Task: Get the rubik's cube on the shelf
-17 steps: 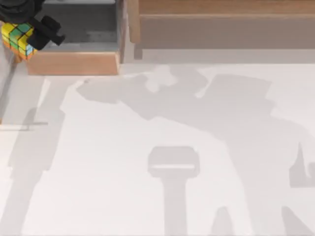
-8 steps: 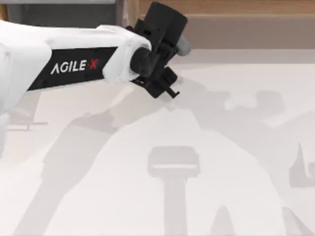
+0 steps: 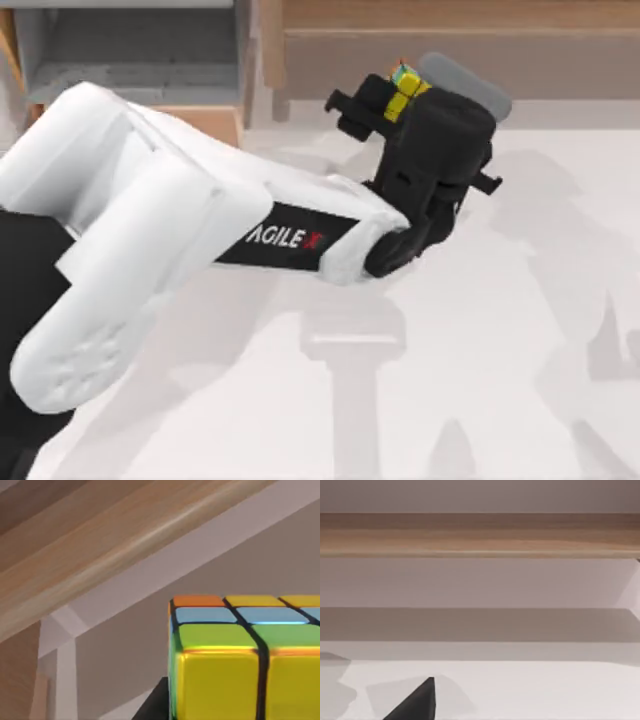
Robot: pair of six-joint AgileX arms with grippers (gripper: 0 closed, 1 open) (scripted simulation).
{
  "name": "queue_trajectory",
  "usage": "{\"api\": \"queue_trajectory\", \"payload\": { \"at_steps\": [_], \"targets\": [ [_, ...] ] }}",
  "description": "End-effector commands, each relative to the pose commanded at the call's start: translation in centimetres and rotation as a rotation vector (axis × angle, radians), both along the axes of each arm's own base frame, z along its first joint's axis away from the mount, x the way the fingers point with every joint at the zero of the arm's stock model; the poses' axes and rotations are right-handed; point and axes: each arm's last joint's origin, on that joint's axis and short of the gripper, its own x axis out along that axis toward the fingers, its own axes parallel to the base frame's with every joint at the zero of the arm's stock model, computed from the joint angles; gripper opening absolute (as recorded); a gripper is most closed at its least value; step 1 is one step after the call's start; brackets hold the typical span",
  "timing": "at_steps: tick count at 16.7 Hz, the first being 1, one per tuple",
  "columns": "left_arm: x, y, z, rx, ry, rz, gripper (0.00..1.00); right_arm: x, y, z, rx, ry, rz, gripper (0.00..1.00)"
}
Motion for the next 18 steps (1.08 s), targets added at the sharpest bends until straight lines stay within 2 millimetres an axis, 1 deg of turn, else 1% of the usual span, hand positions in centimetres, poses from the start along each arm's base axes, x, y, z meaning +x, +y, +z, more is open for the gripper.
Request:
{"api": "queue_trajectory", "payload": {
  "at_steps": [2, 4, 9, 12, 18],
  "targets": [
    [-0.2, -1.3, 0.0, -0.122, -0.106, 0.019, 0.0, 0.0, 0.0, 0.0, 0.0, 0.0, 0.0, 1.0],
    [-0.1, -2.0, 0.3, -0.241, -0.201, 0.043, 0.0, 0.0, 0.0, 0.0, 0.0, 0.0, 0.0, 1.0],
    [0.6, -2.5, 1.2, -0.471, -0.375, 0.101, 0.0, 0.0, 0.0, 0.0, 0.0, 0.0, 0.0, 1.0],
    [0.9, -2.4, 1.6, -0.524, -0.415, 0.116, 0.0, 0.0, 0.0, 0.0, 0.0, 0.0, 0.0, 1.0],
    [0.7, -2.5, 1.7, -0.521, -0.413, 0.112, 0.0, 0.0, 0.0, 0.0, 0.0, 0.0, 0.0, 1.0]
  ]
}}
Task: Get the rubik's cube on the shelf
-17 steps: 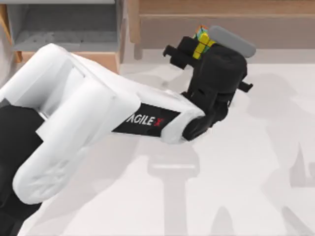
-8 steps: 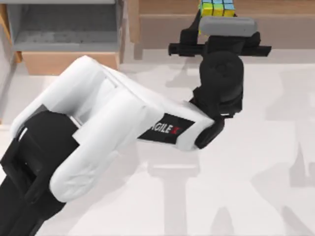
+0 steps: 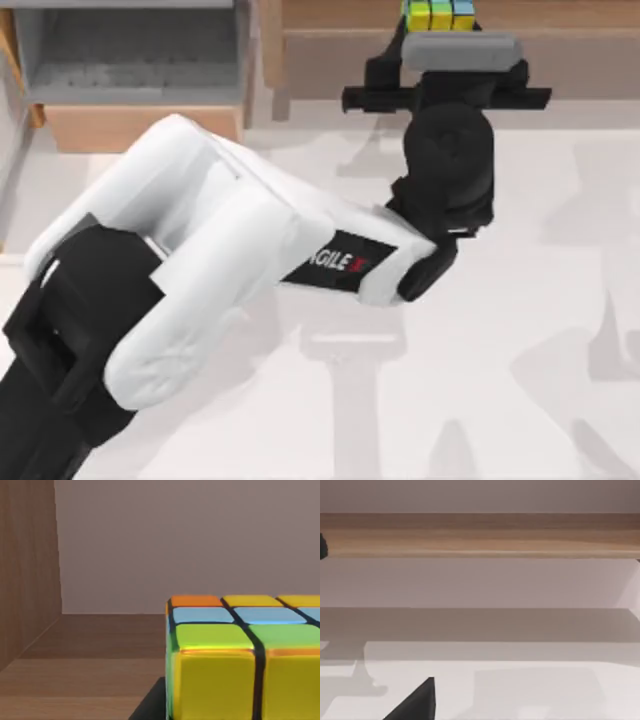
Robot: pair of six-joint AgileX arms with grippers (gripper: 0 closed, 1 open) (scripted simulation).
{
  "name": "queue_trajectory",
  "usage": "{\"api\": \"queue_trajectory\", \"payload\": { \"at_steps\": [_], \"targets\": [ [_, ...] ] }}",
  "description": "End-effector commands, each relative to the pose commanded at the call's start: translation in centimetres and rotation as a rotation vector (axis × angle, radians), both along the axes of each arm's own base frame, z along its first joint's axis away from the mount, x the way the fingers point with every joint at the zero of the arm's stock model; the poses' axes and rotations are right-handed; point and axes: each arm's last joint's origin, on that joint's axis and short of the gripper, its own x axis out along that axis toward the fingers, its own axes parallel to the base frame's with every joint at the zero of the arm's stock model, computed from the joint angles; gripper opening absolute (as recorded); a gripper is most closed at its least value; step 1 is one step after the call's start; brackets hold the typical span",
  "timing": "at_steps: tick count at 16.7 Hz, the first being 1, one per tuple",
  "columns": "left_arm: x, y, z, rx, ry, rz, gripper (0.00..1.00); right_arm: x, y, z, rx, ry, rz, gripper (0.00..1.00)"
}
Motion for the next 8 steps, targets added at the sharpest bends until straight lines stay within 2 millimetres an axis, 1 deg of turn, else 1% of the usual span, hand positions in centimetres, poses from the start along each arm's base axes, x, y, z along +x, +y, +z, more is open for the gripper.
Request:
{"api": "queue_trajectory", "payload": {
  "at_steps": [2, 8],
  "targets": [
    [0.5, -0.2, -0.2, 0.005, 0.004, -0.002, 0.0, 0.0, 0.0, 0.0, 0.0, 0.0, 0.0, 1.0],
    [3.8, -0.5, 0.2, 0.002, 0.001, 0.007, 0.0, 0.0, 0.0, 0.0, 0.0, 0.0, 0.0, 1.0]
  ]
}}
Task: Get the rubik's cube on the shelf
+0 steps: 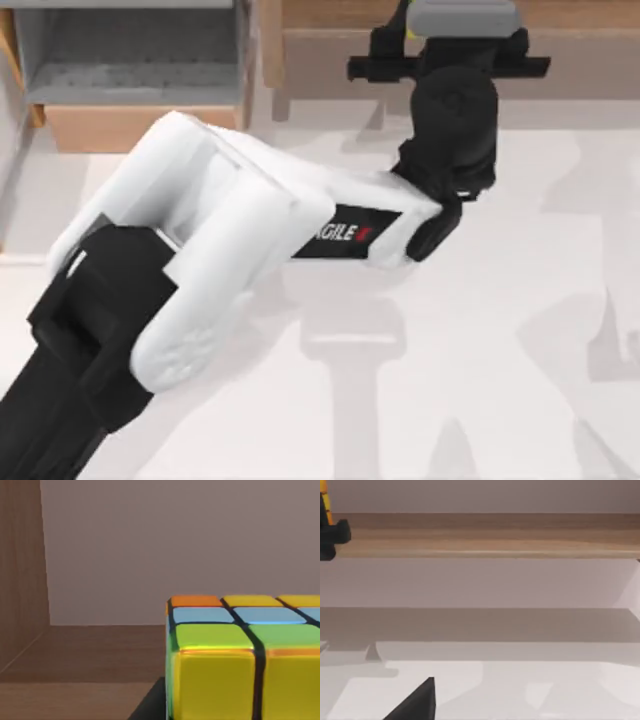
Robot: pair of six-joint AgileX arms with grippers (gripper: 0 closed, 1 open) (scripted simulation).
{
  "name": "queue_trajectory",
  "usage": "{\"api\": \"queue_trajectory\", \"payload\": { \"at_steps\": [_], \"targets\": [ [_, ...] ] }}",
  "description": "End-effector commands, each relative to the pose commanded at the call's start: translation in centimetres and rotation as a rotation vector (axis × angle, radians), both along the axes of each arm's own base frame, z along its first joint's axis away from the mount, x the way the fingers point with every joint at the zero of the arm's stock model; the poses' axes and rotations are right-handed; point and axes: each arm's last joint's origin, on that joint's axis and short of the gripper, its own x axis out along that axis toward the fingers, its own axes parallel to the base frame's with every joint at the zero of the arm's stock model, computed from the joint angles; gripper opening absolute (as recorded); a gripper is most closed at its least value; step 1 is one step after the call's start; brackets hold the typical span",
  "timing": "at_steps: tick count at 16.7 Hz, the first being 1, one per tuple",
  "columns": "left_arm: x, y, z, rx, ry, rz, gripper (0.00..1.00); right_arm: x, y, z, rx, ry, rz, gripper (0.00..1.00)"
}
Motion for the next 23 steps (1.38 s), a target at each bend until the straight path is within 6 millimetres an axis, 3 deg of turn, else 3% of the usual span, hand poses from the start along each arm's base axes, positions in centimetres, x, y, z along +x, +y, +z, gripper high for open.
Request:
{"api": "queue_trajectory", "payload": {
  "at_steps": [12, 18, 23],
  "targets": [
    [5.8, 0.2, 0.9, -0.005, -0.003, -0.006, 0.0, 0.0, 0.0, 0.0, 0.0, 0.0, 0.0, 1.0],
    [6.2, 0.4, 1.0, -0.006, -0.003, -0.003, 0.0, 0.0, 0.0, 0.0, 0.0, 0.0, 0.0, 1.0],
    [6.2, 0.4, 1.0, -0.006, -0.003, -0.003, 0.38, 0.0, 0.0, 0.0, 0.0, 0.0, 0.0, 1.0]
  ]
}}
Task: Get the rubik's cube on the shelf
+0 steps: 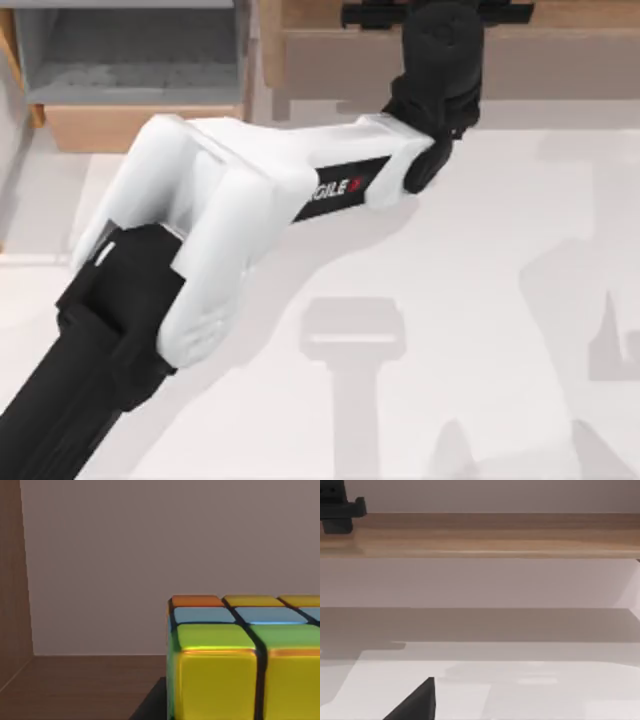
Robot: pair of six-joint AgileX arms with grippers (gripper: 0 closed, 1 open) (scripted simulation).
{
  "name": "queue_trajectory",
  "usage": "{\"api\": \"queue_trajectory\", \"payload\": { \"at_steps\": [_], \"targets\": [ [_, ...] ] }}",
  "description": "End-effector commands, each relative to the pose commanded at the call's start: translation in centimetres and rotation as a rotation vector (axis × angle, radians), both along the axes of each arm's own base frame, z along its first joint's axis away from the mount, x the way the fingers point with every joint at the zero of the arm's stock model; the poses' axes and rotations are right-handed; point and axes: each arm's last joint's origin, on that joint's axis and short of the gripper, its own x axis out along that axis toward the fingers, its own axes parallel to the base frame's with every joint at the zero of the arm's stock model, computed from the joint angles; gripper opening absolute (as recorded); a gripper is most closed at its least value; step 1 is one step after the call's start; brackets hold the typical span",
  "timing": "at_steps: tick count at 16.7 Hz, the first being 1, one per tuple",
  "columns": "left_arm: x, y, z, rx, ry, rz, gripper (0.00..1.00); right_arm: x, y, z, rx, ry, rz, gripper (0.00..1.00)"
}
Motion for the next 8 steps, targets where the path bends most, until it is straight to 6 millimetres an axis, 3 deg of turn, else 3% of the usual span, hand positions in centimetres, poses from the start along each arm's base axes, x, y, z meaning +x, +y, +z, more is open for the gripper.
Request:
{"api": "queue_trajectory", "payload": {
  "at_steps": [8],
  "targets": [
    [0.0, 0.0, 0.0, 0.0, 0.0, 0.0, 0.98, 0.0, 0.0, 0.0, 0.0, 0.0, 0.0, 1.0]
  ]
}}
